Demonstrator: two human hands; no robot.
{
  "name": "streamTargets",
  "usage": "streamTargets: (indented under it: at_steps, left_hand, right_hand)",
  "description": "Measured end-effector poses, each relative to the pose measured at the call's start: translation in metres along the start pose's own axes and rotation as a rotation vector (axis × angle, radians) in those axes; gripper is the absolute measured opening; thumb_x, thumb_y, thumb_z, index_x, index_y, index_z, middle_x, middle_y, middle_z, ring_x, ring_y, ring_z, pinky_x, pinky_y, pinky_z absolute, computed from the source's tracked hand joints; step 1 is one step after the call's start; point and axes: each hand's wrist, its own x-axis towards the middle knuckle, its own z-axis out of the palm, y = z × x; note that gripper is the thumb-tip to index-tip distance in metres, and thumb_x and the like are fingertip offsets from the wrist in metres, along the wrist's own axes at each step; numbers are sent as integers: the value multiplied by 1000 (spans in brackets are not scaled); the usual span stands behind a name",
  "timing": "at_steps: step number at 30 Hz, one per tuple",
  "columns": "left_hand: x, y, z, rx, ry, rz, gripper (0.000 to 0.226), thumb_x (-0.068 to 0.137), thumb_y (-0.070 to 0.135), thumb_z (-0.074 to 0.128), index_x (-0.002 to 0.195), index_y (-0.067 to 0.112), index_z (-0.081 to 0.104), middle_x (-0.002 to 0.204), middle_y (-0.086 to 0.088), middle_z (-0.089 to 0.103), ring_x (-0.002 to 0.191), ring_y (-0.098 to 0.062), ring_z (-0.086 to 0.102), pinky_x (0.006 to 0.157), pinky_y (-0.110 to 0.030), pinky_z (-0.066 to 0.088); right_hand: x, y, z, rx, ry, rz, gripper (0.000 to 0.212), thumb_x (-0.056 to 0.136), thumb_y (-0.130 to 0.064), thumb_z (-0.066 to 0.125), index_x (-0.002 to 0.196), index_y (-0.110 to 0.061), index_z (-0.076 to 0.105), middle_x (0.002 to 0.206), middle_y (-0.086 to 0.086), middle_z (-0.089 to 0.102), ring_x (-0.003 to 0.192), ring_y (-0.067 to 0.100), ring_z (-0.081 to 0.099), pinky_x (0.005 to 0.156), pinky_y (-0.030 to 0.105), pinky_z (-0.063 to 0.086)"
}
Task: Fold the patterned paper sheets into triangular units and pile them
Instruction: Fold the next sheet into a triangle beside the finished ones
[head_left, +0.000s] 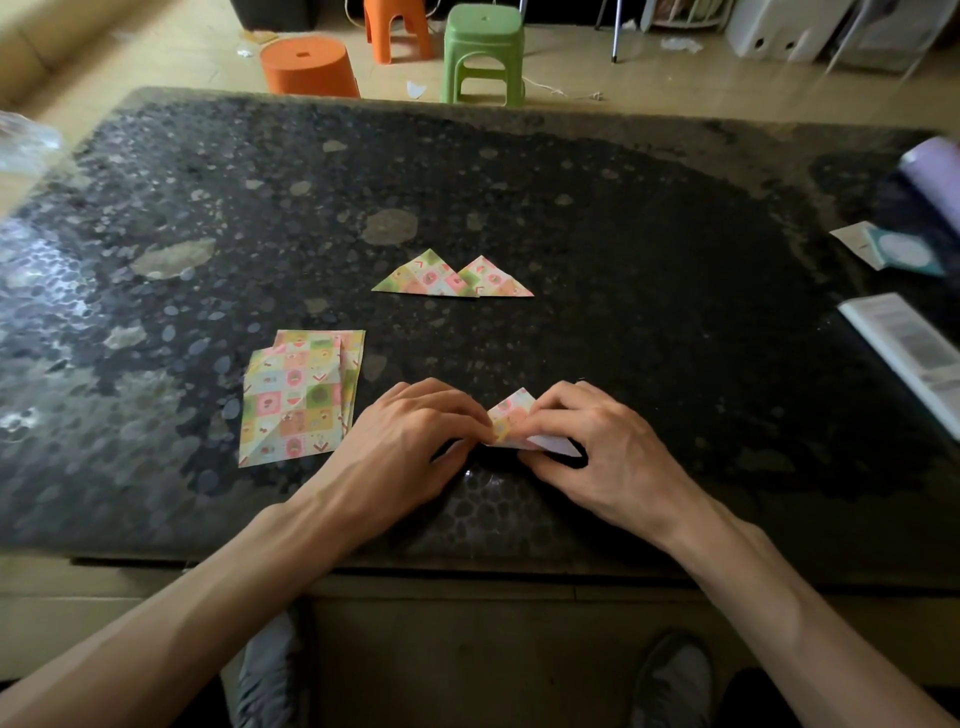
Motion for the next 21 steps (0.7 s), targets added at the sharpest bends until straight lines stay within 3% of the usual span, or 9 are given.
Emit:
streamTargets:
  at_steps: [8,14,16,19,21]
  left_hand:
    - [-4,0,-5,-23,30,-82,16,91,44,67,98,38,79,103,18,66,94,-7,57,80,-34,51]
    - [-3,-1,-8,-64,15,-175,23,88,55,62,93,39,78,96,19,65,91,-4,57,79,-34,51]
    - [-2,-1,-7,-78,18,-225,21,87,57,65,90,40,77,91,20,63,87,-1,57,75,-30,50]
    - [-1,-1,-6,-77,31,-308,24,85,62,69,84,39,74,81,20,59,78,3,55,64,-14,35]
    - [-1,-1,-5,-74,35,-330,27,84,63,69,79,37,72,78,19,57,76,3,55,60,-12,32]
  right_hand:
    - [0,3,4,83,8,39,20,92,-50,68,104,-38,78,105,-23,59,103,0,54,83,17,44]
    - [3,7,6,173,21,123,28,93,-54,65,104,-34,80,102,-21,63,96,0,58,71,12,39]
    - [5,7,7,224,73,181,24,95,-49,66,101,-30,80,96,-18,67,88,-1,61,66,13,41]
    - [10,4,9,261,138,252,20,96,-47,68,91,-30,78,87,-18,70,86,-1,66,68,17,49]
    - [12,2,9,237,156,273,16,94,-44,72,88,-30,77,81,-18,71,80,-2,66,65,16,50]
